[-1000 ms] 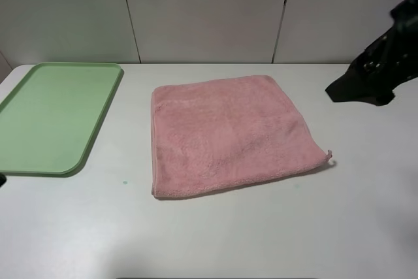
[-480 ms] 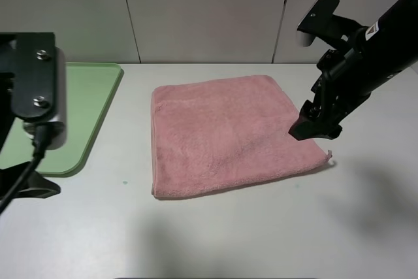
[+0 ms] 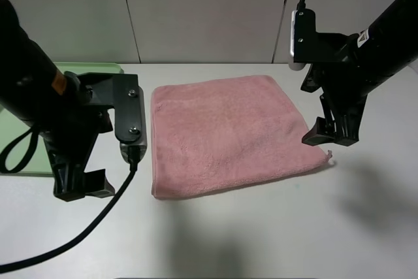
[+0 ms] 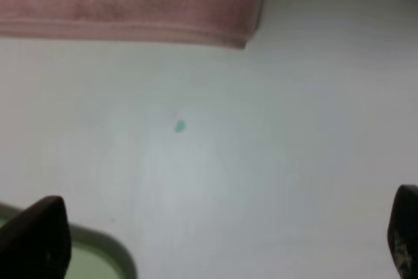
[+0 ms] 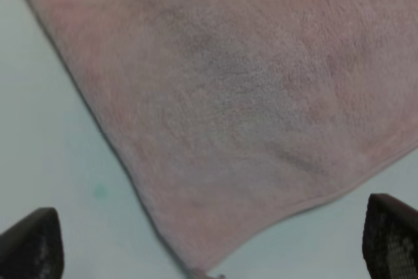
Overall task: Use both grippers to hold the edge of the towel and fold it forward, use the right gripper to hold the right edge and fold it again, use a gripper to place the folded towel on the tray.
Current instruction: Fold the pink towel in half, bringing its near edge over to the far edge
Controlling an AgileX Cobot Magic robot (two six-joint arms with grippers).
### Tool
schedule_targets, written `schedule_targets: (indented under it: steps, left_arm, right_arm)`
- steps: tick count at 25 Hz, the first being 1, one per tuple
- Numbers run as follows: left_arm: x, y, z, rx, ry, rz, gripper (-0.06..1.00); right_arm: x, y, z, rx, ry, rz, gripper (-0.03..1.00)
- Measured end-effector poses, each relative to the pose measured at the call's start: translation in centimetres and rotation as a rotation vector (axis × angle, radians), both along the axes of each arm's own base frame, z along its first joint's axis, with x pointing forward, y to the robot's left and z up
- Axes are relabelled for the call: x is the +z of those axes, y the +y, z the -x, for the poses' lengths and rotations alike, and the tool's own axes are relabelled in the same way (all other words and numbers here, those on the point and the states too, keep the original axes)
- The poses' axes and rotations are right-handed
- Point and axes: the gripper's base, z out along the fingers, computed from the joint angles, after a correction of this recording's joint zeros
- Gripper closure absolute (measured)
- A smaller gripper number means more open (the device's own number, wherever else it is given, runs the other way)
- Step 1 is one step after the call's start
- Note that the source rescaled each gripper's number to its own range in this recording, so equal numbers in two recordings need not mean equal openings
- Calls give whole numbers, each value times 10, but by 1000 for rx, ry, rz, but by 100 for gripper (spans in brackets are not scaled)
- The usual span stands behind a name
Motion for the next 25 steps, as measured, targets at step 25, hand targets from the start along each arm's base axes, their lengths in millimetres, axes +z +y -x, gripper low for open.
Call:
schedule_targets:
  steps: [25]
  left_arm:
    - [-47,-35,-17,-209,-7,42,-2]
  right_arm:
    - [-108,-6,-5,237,155,224,-3]
